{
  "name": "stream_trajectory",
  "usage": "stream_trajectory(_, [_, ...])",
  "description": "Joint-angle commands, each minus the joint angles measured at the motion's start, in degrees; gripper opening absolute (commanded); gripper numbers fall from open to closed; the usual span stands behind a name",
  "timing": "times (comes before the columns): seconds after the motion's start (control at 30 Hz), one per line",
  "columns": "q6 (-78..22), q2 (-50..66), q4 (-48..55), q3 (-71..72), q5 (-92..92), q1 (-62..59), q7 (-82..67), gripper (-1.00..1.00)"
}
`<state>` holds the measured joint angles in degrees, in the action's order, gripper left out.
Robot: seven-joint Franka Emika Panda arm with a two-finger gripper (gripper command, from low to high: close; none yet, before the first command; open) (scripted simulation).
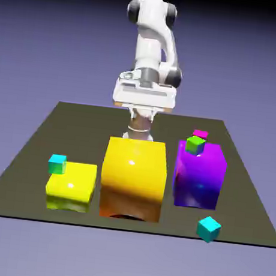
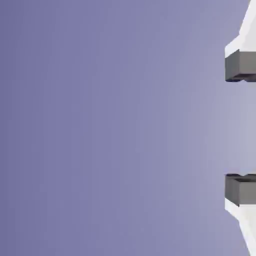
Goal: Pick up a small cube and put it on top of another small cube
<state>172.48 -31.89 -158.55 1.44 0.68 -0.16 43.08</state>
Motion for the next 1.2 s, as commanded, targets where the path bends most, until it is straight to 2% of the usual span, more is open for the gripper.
stream_trajectory(0.0, [-1.6, 2.07, 1.8, 0.97, 0.44, -0.55, 1.18, 0.0])
stream_trajectory(1.17, [-57.48, 74.75, 64.68, 34.93, 15.88, -19.55, 42.41, 0.0])
